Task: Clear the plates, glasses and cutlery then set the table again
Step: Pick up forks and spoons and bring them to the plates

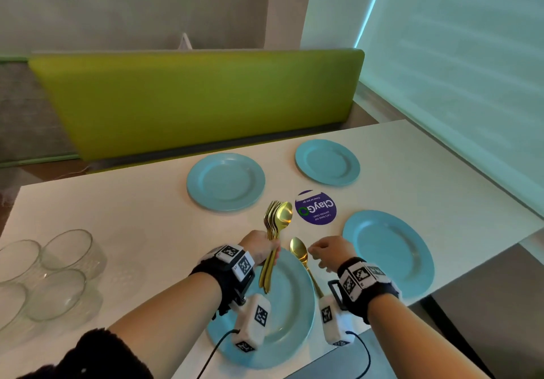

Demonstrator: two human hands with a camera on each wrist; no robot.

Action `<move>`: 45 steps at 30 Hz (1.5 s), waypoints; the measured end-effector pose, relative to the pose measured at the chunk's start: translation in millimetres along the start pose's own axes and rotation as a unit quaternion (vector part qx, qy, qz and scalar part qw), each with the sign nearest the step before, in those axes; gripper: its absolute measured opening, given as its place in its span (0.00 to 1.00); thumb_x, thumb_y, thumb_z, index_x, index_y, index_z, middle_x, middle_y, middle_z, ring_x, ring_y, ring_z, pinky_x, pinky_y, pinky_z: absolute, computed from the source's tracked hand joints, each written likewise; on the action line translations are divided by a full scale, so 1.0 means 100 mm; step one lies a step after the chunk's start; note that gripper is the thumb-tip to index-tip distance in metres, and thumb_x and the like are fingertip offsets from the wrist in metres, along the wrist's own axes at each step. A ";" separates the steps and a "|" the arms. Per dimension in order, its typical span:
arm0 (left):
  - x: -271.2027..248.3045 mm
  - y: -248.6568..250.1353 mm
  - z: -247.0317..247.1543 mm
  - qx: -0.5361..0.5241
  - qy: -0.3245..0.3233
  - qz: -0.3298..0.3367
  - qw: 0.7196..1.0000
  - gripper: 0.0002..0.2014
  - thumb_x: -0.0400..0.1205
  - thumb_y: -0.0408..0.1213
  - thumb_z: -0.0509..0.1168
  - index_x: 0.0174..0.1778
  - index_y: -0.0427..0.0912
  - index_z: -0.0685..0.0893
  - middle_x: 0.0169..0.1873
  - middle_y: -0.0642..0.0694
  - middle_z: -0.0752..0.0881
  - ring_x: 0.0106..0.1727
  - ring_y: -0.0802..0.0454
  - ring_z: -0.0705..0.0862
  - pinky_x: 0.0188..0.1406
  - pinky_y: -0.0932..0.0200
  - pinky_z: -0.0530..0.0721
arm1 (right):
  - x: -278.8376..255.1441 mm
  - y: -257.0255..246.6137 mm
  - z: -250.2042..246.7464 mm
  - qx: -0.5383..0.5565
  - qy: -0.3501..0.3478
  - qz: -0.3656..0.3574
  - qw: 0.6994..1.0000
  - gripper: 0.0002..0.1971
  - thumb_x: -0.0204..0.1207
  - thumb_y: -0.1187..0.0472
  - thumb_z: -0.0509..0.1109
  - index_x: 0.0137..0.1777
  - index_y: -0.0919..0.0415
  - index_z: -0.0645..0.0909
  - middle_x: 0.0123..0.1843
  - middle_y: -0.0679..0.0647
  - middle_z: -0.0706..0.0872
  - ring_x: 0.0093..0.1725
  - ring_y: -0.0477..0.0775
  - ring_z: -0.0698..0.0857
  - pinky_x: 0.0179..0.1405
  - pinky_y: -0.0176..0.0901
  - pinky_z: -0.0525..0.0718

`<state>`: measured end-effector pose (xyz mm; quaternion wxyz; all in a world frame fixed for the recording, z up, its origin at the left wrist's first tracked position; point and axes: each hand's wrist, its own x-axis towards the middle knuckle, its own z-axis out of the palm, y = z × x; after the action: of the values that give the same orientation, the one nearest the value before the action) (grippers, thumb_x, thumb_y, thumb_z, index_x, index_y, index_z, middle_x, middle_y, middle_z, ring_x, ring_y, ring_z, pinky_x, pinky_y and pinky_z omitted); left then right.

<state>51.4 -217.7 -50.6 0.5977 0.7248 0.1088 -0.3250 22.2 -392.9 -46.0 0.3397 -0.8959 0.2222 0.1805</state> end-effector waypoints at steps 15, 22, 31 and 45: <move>0.17 0.24 0.41 0.059 -0.087 0.018 0.994 0.07 0.81 0.31 0.65 0.36 0.41 0.81 0.35 0.42 0.86 0.41 0.43 0.85 0.59 0.45 0.84 | 0.09 -0.17 -0.19 0.226 -0.069 0.040 0.971 0.11 0.80 0.67 0.64 0.35 0.61 0.77 0.30 0.54 0.82 0.21 0.45 0.80 0.22 0.35 0.78; 0.47 0.52 0.59 0.021 -0.021 -0.007 1.000 0.12 0.83 0.28 0.60 0.32 0.36 0.77 0.28 0.41 0.80 0.29 0.49 0.79 0.39 0.54 0.83 | 0.50 0.06 -0.74 0.244 -0.013 0.073 0.967 0.12 0.82 0.66 0.61 0.36 0.64 0.76 0.32 0.56 0.82 0.25 0.51 0.79 0.25 0.40 0.79; 0.87 0.79 0.87 -0.046 0.043 -0.040 0.997 0.11 0.84 0.27 0.58 0.34 0.35 0.75 0.28 0.41 0.77 0.28 0.48 0.76 0.31 0.56 0.79 | 1.12 0.88 -1.73 -0.004 0.056 0.125 0.991 0.12 0.79 0.65 0.62 0.34 0.65 0.80 0.47 0.62 0.89 0.50 0.62 0.88 0.57 0.53 0.86; 1.08 0.96 1.35 0.063 0.046 -0.031 0.997 0.14 0.82 0.33 0.63 0.30 0.47 0.74 0.44 0.41 0.81 0.46 0.46 0.79 0.55 0.49 0.83 | 1.52 1.68 -1.99 -0.357 0.033 0.159 0.920 0.14 0.81 0.58 0.59 0.56 0.60 0.85 0.42 0.52 0.80 0.42 0.53 0.78 0.39 0.37 0.74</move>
<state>140.3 -394.1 -48.9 0.5351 0.7712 0.1377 -0.3162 96.1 -684.3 -66.3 -0.0430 -0.9160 0.2937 0.2698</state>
